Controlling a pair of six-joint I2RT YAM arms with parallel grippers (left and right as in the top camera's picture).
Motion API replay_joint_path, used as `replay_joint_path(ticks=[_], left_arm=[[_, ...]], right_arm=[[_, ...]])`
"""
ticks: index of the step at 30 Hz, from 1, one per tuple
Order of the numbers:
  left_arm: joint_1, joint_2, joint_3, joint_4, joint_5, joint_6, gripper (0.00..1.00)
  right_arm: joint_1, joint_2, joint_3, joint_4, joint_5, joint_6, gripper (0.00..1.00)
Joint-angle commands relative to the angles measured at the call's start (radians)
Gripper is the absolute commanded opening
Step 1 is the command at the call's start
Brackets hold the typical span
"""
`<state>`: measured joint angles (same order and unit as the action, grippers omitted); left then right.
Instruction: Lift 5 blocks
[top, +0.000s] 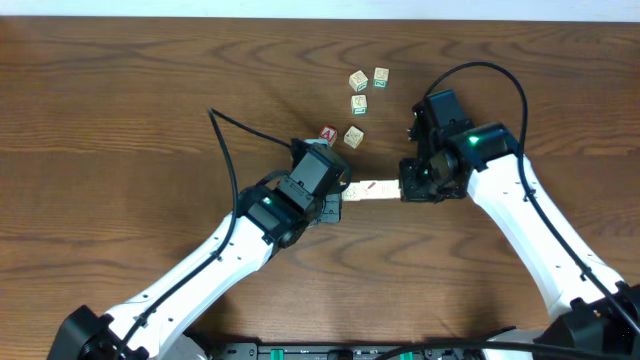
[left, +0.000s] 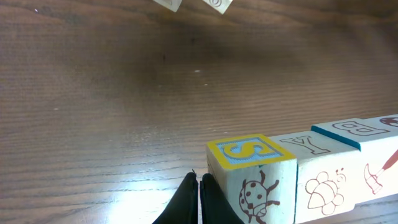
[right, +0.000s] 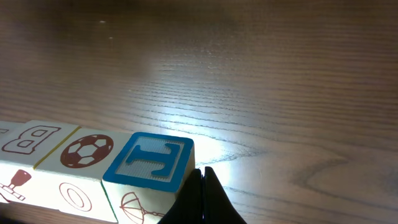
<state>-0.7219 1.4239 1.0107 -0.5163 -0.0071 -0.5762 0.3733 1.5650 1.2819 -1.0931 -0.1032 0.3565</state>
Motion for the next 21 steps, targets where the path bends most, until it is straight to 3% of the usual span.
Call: replay_joint_path(ticks=[1, 21], left_arm=[[-0.068, 0.006, 0.085, 0.071, 0.216, 0.003, 0.07], [-0.063, 0.072, 0.084, 0.123, 0.261, -0.021, 0.07]], right_arm=[[0.08, 0.035, 0.031, 0.04, -0.313, -0.005, 0.01], [0.079, 0.057, 0.027, 0.074, -0.347, 0.036, 0.01]])
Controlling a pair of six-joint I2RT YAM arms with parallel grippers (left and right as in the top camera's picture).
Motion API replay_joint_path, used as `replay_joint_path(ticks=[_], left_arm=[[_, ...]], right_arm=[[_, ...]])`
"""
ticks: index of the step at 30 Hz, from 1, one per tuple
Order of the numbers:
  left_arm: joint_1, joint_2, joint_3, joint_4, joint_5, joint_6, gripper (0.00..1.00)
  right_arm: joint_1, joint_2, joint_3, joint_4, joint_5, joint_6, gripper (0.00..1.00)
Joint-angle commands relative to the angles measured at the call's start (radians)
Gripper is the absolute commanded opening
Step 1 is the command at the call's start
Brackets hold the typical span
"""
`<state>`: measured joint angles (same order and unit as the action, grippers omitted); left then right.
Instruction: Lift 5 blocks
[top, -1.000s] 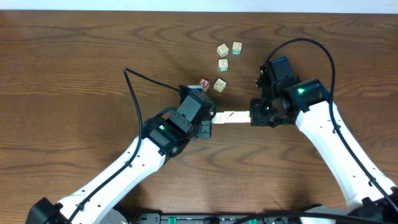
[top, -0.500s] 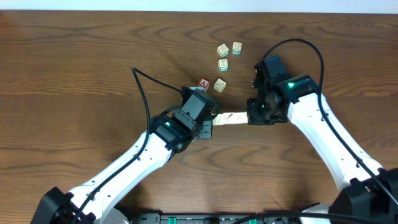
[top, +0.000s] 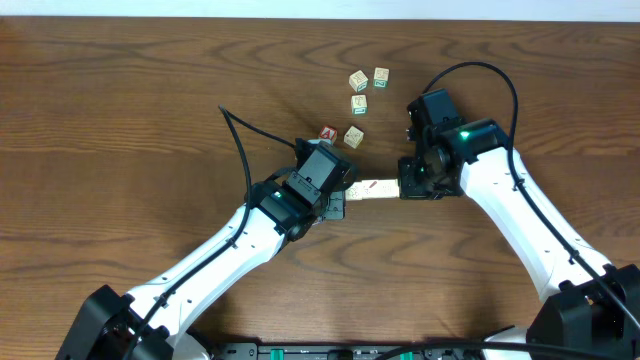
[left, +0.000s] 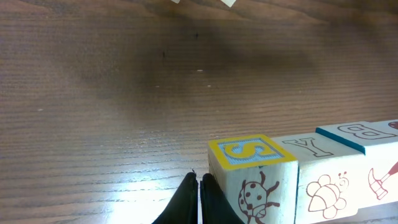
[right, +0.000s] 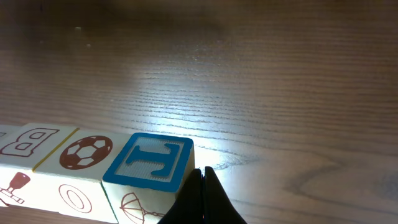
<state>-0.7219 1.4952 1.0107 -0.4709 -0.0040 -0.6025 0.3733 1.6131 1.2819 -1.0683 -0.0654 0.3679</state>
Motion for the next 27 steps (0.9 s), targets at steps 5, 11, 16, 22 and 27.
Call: replay_joint_path(ticks=[5, 11, 16, 22, 27], left_arm=[[-0.062, 0.001, 0.083, 0.078, 0.256, 0.006, 0.07], [-0.062, 0.001, 0.064, 0.095, 0.254, 0.002, 0.07], [-0.062, 0.001, 0.046, 0.113, 0.254, -0.006, 0.07], [-0.062, 0.003, 0.036, 0.122, 0.254, -0.013, 0.07], [-0.062, 0.004, 0.035, 0.121, 0.254, -0.013, 0.07]], right_arm=[[0.079, 0.009, -0.006, 0.093, -0.391, 0.037, 0.01], [0.077, 0.009, -0.054, 0.141, -0.415, 0.04, 0.01], [0.077, 0.009, -0.068, 0.161, -0.415, 0.04, 0.01], [0.077, 0.028, -0.069, 0.171, -0.415, 0.04, 0.01], [0.077, 0.071, -0.069, 0.196, -0.5, 0.039, 0.01]])
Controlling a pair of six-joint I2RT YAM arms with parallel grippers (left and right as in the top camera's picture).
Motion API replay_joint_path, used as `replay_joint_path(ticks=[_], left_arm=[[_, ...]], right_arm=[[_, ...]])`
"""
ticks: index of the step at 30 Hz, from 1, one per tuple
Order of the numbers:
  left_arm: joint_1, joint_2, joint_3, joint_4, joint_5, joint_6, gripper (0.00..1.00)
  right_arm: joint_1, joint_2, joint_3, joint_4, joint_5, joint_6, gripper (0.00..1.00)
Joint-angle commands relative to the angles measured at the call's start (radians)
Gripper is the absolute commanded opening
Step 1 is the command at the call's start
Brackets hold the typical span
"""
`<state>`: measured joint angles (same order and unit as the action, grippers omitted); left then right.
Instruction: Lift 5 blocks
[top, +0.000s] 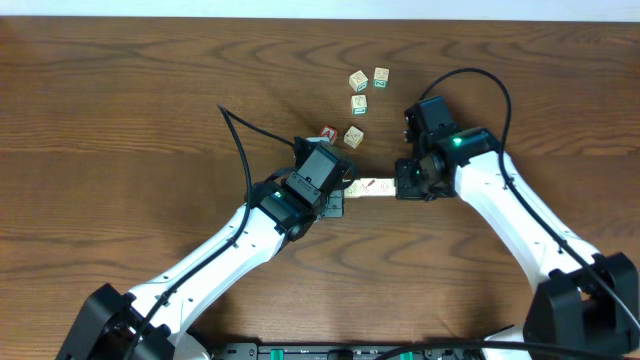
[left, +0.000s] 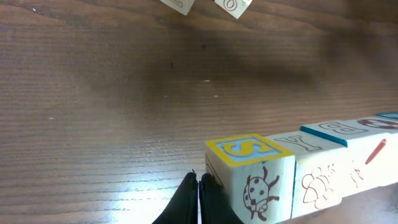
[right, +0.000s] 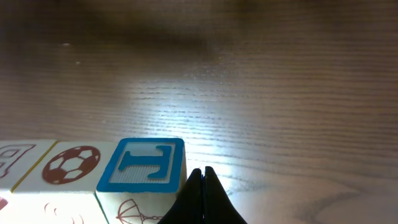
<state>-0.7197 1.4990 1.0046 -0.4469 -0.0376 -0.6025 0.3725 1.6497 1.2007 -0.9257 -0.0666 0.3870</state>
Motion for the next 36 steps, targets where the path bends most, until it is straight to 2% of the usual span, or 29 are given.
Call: replay_joint_path(ticks=[1, 20, 36], left_arm=[[-0.064, 0.001, 0.041, 0.098, 0.288, -0.013, 0.07], [-0.064, 0.019, 0.04, 0.113, 0.292, -0.028, 0.07], [-0.064, 0.019, 0.04, 0.116, 0.292, -0.028, 0.07]], right_arm=[[0.078, 0.04, 0.013, 0.065, -0.523, 0.021, 0.01], [0.076, 0.048, 0.013, 0.073, -0.624, 0.028, 0.01], [0.017, -0.033, 0.013, 0.043, -0.676, 0.016, 0.01]])
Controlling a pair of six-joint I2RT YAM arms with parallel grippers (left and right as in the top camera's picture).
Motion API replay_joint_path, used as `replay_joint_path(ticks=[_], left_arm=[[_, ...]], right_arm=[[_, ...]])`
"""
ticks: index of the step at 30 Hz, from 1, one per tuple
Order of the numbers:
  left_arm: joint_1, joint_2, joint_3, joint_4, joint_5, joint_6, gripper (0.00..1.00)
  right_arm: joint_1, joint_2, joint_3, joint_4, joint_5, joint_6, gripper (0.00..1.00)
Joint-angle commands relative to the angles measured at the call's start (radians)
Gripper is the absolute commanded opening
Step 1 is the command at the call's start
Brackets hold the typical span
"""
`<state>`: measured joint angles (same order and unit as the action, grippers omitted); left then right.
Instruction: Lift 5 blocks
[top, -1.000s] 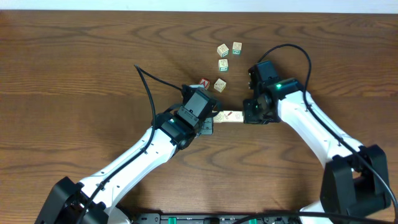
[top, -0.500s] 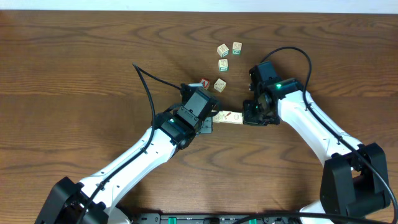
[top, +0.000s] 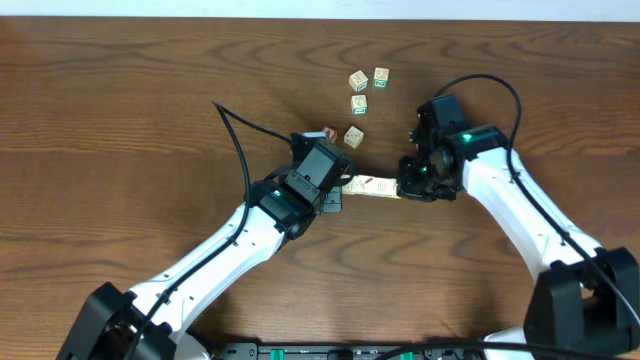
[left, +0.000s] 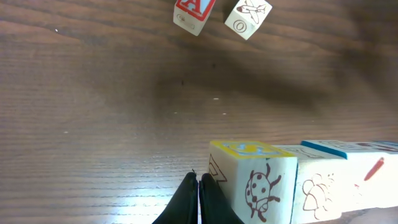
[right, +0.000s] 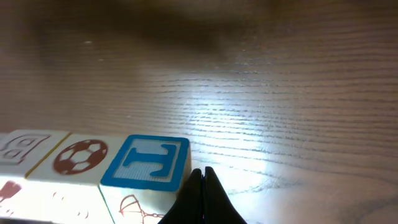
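A row of several wooden picture blocks (top: 372, 185) is clamped end to end between my two grippers. My left gripper (top: 338, 192) is shut, its fingertips (left: 199, 179) pressing the end block with the yellow-framed top and the ladybird (left: 252, 177). My right gripper (top: 405, 190) is also shut, fingertips (right: 202, 173) against the blue T block (right: 147, 160), with a football block (right: 79, 157) beside it. The row seems to hang just above the wood, casting a soft shadow beyond it.
Loose blocks lie behind the row: a red A block (top: 327, 132) (left: 194, 12), a pale block (top: 353, 136) (left: 247, 15) beside it, and three more (top: 359, 81) farther back. Cables trail from both arms over the dark wooden table (top: 120, 110).
In the left wrist view the red A block and its neighbour have come fully into sight and the end block's top shows more edge-on. Overhead, the row and right gripper sit slightly farther right.
At every earlier moment both shut grippers pressed the same row from its two ends. Across them the arms and row shifted a little toward the loose blocks, and the wrist views show the tabletop drawing away. The row has stayed whole.
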<state>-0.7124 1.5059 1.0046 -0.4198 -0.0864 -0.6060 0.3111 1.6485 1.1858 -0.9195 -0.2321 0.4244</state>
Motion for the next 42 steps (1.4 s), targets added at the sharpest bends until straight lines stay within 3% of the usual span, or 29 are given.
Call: replay_joint_path(ticks=[1, 42], left_arm=[[-0.072, 0.013, 0.04, 0.089, 0.341, -0.024, 0.07], [-0.073, 0.109, 0.04, 0.139, 0.39, -0.027, 0.07]], right_arm=[[0.079, -0.032, 0.027, 0.037, -0.51, -0.023, 0.01], [0.082, -0.01, -0.011, 0.075, -0.396, -0.067, 0.01]])
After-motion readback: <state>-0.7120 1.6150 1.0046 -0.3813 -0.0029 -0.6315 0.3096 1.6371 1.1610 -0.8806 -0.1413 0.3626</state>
